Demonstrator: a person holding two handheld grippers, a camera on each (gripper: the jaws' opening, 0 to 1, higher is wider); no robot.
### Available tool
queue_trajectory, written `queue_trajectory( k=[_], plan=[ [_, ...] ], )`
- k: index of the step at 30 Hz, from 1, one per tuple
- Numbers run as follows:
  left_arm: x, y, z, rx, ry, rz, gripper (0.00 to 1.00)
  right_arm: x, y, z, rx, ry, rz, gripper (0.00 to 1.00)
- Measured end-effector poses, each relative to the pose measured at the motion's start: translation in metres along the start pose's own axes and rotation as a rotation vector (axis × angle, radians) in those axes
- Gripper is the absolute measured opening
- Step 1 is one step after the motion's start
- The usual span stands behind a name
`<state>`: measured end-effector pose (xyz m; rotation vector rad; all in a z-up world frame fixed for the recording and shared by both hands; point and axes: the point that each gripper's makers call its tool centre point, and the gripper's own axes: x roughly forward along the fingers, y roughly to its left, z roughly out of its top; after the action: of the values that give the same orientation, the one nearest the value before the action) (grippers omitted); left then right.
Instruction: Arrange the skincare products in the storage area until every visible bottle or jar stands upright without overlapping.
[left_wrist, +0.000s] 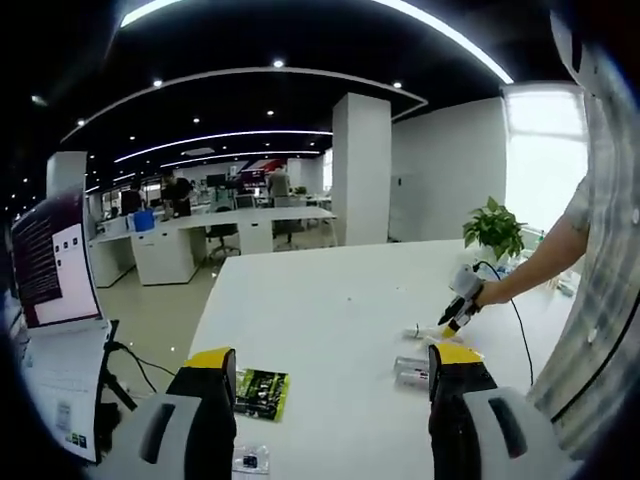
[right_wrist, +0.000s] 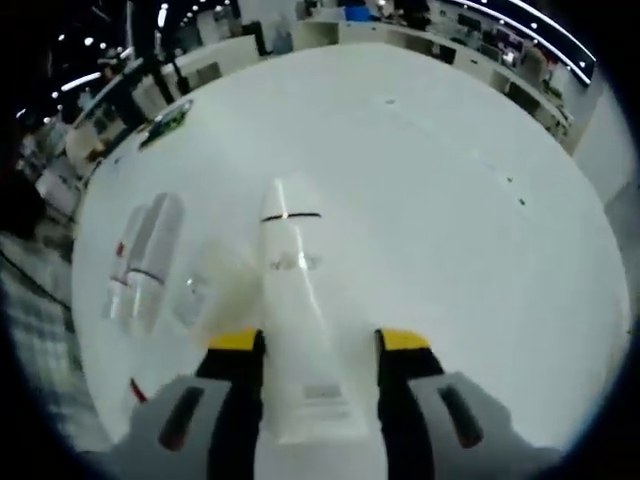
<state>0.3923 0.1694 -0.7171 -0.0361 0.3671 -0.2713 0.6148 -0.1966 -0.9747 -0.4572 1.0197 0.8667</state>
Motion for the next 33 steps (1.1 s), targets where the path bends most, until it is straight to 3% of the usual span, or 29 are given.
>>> queue_trajectory(
  k=[5, 13, 17, 20, 22, 27, 31, 33],
  plan=[
    [-0.001, 0.0, -0.003, -0.011, 0.007, 0.006, 0.81, 0.001, -0.005, -0.002, -0.031, 0.015, -0.019, 0.35],
    [0.001, -0.002, 0.005, 0.001, 0.005, -0.003, 0.81, 0.0, -0.003, -0.001, -0.132, 0.023, -0.01, 0.31],
    [-0.002, 0.001, 0.01, 0.012, -0.001, -0.001, 0.81, 0.002, -0.002, 0.003, -0.145, 0.046, -0.016, 0.25],
    [-0.004, 0.004, 0.01, 0.009, -0.003, 0.007, 0.81, 0.002, 0.004, 0.003, -0.124, 0.052, 0.018, 0.22],
    [-0.004, 0.005, 0.01, 0.002, -0.01, 0.011, 0.81, 0.002, 0.004, 0.004, -0.153, 0.062, 0.003, 0.2],
    [-0.003, 0.005, 0.004, -0.022, -0.021, 0.013, 0.81, 0.0, 0.005, 0.006, -0.133, 0.063, 0.002, 0.18],
    [-0.002, 0.007, 0.017, -0.037, -0.074, -0.003, 0.82, -0.004, 0.005, 0.005, -0.146, 0.067, -0.008, 0.18],
    [-0.001, 0.011, 0.017, -0.031, -0.069, 0.005, 0.82, -0.009, 0.001, 0.009, -0.136, 0.062, -0.021, 0.18]
  ],
)
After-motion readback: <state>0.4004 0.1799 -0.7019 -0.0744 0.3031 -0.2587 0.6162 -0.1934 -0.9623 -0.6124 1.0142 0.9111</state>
